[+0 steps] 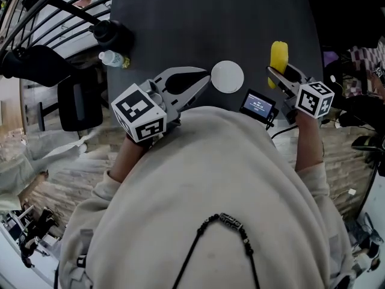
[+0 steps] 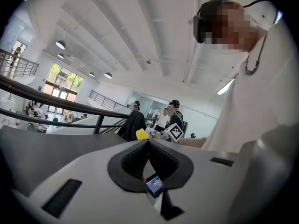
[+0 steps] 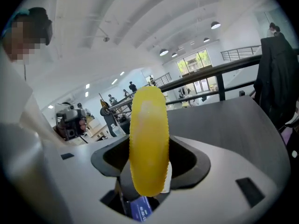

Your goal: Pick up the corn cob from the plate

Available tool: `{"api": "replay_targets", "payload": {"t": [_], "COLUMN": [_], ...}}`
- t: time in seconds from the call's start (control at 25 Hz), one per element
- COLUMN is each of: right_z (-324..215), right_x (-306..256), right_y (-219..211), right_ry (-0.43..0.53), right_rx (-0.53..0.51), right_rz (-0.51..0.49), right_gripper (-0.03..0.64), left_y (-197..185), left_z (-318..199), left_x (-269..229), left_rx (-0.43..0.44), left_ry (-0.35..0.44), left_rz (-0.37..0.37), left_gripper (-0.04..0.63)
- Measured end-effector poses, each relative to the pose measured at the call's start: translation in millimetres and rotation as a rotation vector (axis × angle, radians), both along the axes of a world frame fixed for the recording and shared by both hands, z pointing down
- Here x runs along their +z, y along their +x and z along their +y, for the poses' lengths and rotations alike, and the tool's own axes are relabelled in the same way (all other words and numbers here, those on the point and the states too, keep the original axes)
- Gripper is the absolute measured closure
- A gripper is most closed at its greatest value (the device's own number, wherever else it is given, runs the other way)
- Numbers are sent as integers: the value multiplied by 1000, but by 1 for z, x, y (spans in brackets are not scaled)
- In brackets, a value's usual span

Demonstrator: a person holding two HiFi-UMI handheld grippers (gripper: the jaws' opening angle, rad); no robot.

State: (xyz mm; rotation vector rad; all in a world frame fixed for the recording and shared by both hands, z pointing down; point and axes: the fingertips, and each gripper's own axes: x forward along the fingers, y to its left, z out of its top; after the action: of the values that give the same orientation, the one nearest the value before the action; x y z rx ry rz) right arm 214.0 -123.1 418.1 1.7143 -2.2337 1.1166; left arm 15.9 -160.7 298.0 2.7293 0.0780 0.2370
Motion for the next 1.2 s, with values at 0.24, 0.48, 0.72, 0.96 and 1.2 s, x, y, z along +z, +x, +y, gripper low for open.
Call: {"api": "replay_targets", "payload": {"t": [0.24, 0.48, 0.72, 0.96, 1.2], "right_z": [0, 3, 9, 14, 4], "right_x": [-75, -128, -151, -154, -142], "right_y": [-27, -58, -83, -89, -67], "right_ry": [146, 261, 310, 331, 326], "right_rx": [-72, -152, -214, -213, -194], "right_rz": [-13, -26, -54, -58, -72], "right_gripper": [356, 356, 356, 356, 356], "left_y": [1, 3, 4, 1, 20], "left_z": [3, -2, 2, 9, -1], "left_x": [-10, -17, -17, -17, 1], "left_rx": [0, -8, 3, 3, 4], "left_ry": [2, 8, 3, -4, -28], "left_rz": [19, 49, 49, 54, 54], "left_gripper": [589, 589, 589, 589, 589]}}
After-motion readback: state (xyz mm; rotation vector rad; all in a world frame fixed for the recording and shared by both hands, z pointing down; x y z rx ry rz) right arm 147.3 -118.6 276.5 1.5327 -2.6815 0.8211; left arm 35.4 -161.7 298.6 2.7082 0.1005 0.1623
